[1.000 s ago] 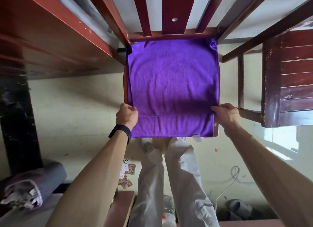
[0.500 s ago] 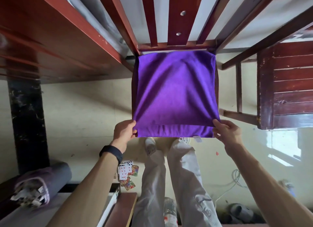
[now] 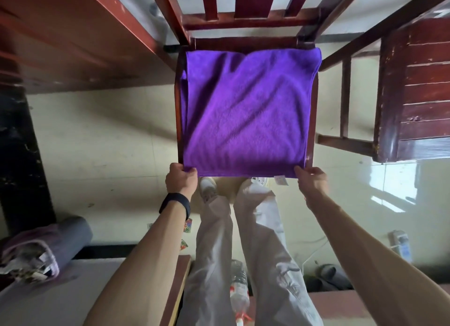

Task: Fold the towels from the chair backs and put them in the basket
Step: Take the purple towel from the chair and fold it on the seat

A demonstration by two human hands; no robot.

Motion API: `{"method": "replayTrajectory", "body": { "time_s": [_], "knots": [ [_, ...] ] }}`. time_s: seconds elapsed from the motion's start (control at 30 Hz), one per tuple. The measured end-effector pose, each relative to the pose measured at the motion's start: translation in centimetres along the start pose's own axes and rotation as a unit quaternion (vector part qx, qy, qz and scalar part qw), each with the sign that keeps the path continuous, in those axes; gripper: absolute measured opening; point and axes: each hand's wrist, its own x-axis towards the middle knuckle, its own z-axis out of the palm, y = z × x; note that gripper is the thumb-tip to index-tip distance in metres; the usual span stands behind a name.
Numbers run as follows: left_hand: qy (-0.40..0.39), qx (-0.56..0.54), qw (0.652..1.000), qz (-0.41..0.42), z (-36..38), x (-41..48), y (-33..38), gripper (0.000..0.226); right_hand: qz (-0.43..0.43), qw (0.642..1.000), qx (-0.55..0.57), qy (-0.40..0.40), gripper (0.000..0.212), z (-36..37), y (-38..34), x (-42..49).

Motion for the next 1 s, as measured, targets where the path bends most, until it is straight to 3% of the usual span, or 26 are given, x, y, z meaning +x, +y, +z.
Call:
{"method": "replayTrajectory", "body": {
  "time_s": [0.1, 0.23, 0.33, 0.6, 0.8, 0.9, 1.0],
  "knots": [
    [0.015, 0.007, 1.0, 0.001, 0.1, -0.2, -0.1, 0.015, 0.018, 0.999, 0.023, -0.022, 0.017, 0.1, 0.0, -0.3],
    [0.005, -0.06, 0.998, -0.004, -0.4, -0.2, -0.2, 0.012, 0.007, 0.999, 0.027, -0.035, 0.015, -0.1, 0.3, -0.7],
    [-0.049, -0.15, 0.987, -0.033, -2.0, -1.3, 0.0, 0.011, -0.012, 0.999, 0.001, -0.033, 0.015, -1.3, 0.2, -1.8],
    [-0.211, -0.349, 0.912, -0.038, -14.0, -8.5, 5.8, 0.026, -0.042, 0.988, 0.136, -0.061, 0.017, -10.6, -6.4, -8.6],
    [-0.24, -0.266, 0.932, 0.059, -23.9, -15.3, 11.1, 0.029, -0.174, 0.972, 0.154, -0.023, 0.009, -18.0, -12.2, -18.2],
    [-0.213, -0.165, 0.953, 0.14, -27.9, -18.1, 12.4, 0.029, -0.201, 0.966, 0.155, -0.045, 0.004, -20.4, -13.4, -22.5],
    [-0.176, -0.115, 0.949, 0.235, -31.5, -19.8, 12.7, 0.027, -0.237, 0.958, 0.152, -0.049, 0.007, -22.3, -14.0, -26.1]
  ]
}}
